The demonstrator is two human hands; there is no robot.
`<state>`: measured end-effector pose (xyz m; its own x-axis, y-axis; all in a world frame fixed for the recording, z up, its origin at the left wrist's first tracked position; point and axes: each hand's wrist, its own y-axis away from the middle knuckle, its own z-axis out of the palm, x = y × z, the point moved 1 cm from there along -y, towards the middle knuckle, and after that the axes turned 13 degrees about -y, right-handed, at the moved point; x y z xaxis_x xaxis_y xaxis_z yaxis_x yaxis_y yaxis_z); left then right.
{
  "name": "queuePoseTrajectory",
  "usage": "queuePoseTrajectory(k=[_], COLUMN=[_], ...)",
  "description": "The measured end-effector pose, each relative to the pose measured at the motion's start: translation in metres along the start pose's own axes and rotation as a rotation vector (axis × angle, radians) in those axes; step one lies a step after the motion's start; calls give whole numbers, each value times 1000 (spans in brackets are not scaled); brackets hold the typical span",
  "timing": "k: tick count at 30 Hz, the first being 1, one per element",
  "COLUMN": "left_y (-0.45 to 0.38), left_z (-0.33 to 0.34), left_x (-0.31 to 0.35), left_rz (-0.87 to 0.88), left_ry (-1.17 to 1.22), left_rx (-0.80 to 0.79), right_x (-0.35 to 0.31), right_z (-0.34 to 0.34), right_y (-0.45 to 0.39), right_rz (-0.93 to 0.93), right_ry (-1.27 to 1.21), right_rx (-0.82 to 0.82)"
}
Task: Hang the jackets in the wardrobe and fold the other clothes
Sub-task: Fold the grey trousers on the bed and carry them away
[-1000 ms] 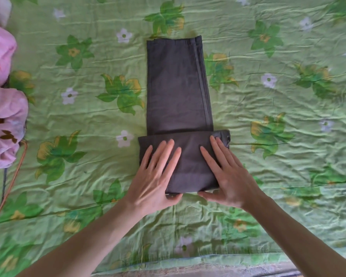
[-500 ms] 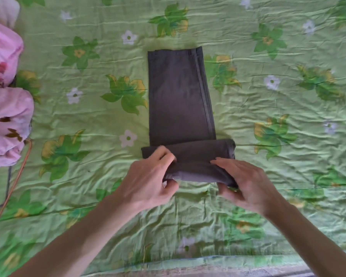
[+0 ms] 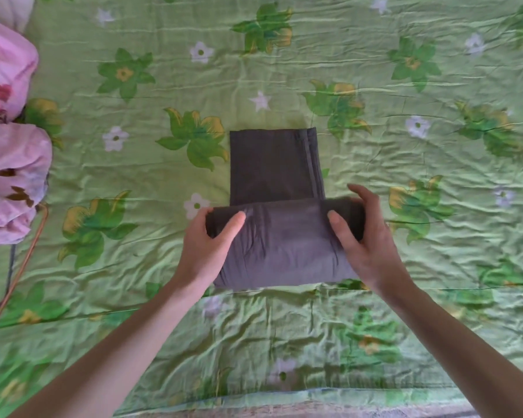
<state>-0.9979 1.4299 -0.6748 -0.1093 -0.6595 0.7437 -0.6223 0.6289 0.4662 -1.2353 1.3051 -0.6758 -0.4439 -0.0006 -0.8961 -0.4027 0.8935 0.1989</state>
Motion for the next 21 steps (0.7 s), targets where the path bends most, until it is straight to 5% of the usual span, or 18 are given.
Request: queuePoseTrajectory(k=[5, 9, 12, 21], left_y=[-8, 8, 13, -13], left_z=[17, 20, 25, 33], left_x=[-17, -22, -30, -46], left_rz=[-7, 504, 771, 827], left_ry=[-47, -643, -842, -1121], left_rx=[35, 192, 59, -157], right_x=[30, 27, 36, 55], right_z=[19, 20, 22, 37], right_y=[-6, 0, 13, 17], right_rz=[-9, -314, -509, -347], right_ry=[287, 647, 649, 679], right_rx=[-128, -21, -198, -285])
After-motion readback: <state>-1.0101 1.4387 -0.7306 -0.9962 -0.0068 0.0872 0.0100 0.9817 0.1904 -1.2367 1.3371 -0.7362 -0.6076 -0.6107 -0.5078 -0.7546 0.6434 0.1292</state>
